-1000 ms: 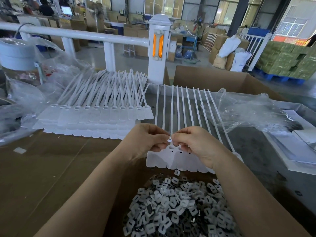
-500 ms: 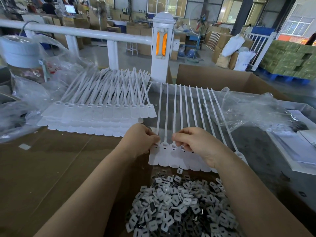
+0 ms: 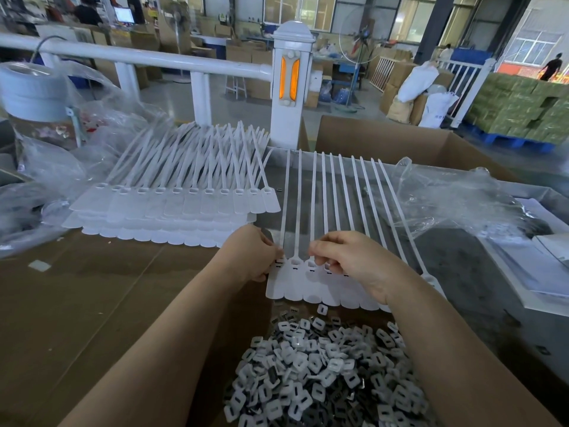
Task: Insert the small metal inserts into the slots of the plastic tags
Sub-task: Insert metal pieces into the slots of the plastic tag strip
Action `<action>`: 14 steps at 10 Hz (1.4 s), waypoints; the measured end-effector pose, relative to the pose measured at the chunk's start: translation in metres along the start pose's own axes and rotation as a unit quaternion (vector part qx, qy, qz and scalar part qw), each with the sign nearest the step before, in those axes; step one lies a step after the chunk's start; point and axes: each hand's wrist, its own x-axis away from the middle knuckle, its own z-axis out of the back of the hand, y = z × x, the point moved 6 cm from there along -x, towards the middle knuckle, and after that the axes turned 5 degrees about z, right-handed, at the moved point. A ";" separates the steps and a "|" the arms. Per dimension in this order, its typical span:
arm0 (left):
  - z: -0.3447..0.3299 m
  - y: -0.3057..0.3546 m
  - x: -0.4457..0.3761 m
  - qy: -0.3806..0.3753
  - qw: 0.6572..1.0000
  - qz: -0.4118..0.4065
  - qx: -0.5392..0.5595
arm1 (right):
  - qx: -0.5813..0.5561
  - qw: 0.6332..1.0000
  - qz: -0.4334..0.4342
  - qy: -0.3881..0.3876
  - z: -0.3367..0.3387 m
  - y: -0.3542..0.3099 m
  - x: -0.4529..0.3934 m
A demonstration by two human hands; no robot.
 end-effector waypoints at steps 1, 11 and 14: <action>0.001 0.000 0.000 -0.001 1.000 0.000 -0.006 | 0.003 1.000 -0.001 0.000 -0.001 0.000 0.000; 0.003 -0.003 -0.009 -0.019 0.999 -0.016 -0.027 | 0.152 0.960 0.094 -0.217 -0.028 -0.021 0.020; 0.004 -0.003 -0.006 -0.024 0.999 -0.030 -0.036 | 0.304 0.914 0.161 -0.217 -0.048 -0.030 0.025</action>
